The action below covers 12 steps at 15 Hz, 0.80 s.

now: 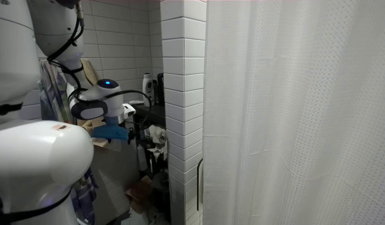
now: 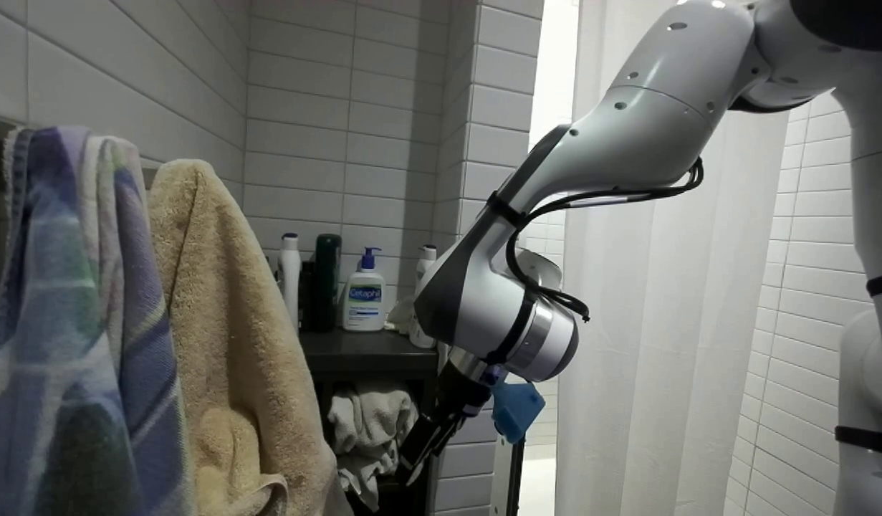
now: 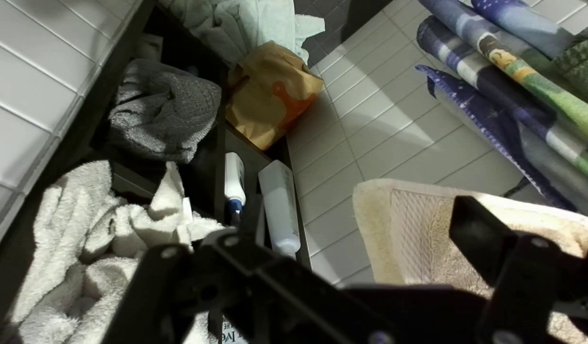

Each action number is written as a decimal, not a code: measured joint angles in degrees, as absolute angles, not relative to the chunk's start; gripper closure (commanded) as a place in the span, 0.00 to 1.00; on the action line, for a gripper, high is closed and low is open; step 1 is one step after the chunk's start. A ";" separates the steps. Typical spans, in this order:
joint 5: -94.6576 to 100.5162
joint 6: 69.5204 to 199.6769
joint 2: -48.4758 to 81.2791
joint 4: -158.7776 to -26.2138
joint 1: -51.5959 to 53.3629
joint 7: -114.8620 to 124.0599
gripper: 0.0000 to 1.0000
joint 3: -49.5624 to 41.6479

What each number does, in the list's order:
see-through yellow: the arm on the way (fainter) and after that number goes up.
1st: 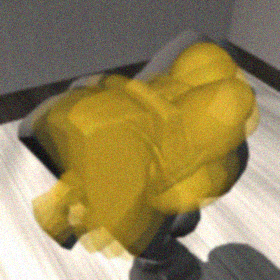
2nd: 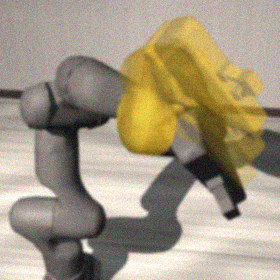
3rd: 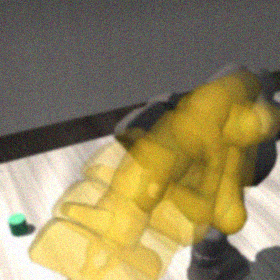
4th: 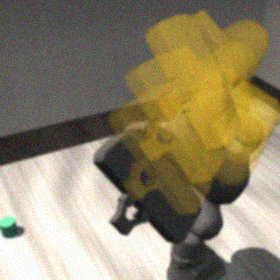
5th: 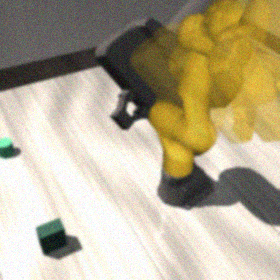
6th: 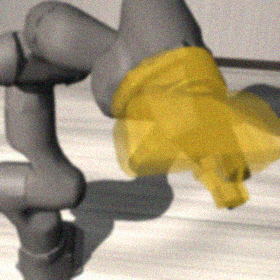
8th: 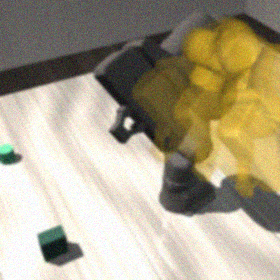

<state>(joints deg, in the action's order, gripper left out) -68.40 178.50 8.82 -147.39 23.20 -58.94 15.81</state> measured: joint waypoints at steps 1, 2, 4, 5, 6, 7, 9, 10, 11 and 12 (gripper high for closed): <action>-68.40 178.46 9.06 -147.23 23.17 -59.11 0.00 15.81; -68.40 178.50 9.52 -146.82 23.13 -59.52 0.00 15.81; -69.02 178.82 11.19 -145.29 22.90 -61.55 0.00 15.85; -69.35 179.12 12.18 -144.45 22.78 -62.52 0.00 15.86; -69.43 179.36 13.12 -143.75 22.64 -62.92 0.00 15.87; -69.44 179.58 13.84 -143.24 22.58 -63.21 0.00 15.87; -69.44 179.75 14.40 -142.90 22.57 -63.46 0.00 15.87; -69.44 179.79 14.48 -142.86 22.57 -63.48 0.00 15.89; -69.44 179.81 14.49 -142.85 22.57 -63.49 0.00 15.91; -69.44 179.83 14.49 -142.83 22.57 -63.49 0.00 15.91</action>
